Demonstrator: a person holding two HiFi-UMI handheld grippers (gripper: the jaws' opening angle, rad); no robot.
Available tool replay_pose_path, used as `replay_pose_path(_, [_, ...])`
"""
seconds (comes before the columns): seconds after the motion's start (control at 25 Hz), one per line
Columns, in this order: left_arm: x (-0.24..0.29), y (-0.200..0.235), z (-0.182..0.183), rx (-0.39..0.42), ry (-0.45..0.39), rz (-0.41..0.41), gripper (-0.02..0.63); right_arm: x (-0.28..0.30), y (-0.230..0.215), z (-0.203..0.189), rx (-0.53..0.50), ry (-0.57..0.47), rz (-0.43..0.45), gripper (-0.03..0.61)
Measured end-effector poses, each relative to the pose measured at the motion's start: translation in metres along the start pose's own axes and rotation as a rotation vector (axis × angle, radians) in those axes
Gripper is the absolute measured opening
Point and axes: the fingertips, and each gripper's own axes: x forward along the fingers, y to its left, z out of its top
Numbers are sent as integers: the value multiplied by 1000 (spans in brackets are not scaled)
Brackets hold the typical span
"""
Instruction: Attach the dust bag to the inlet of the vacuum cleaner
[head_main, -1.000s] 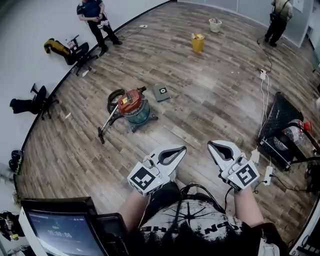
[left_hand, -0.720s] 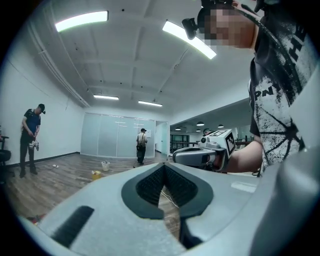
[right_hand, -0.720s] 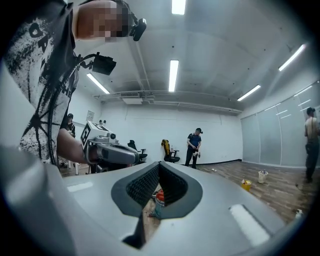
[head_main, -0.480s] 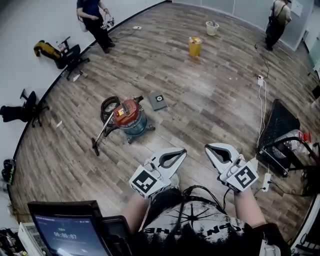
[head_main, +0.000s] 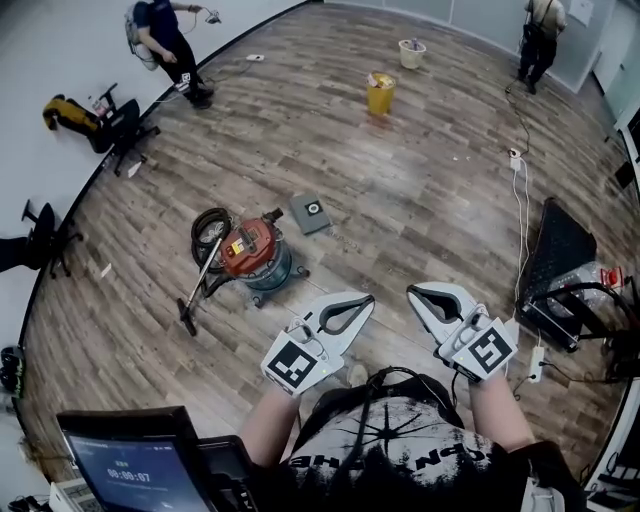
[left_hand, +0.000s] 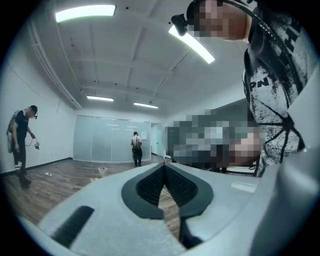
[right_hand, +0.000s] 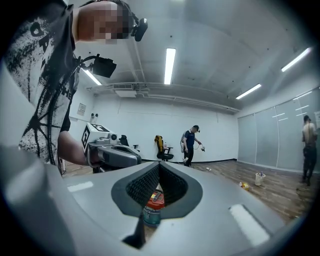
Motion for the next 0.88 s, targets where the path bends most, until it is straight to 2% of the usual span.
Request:
replay_pose_path(0.16, [0,28,-2,-12,-41,17,-3,19,-14,-5,6,21,0,5])
replay_pose_path(0.44, [27,58,-14,-71,-49,8,-3,33,-56,-8,-18,18,-20,3])
replay_pose_path(0.72, [82,108,-28,-82,12,72,-3,51,-136,-29,23,13,33,4])
replay_pose_path(0.88, [134,144,-24,-90,27,116,-3,59,-196,-32,32,28,83,5])
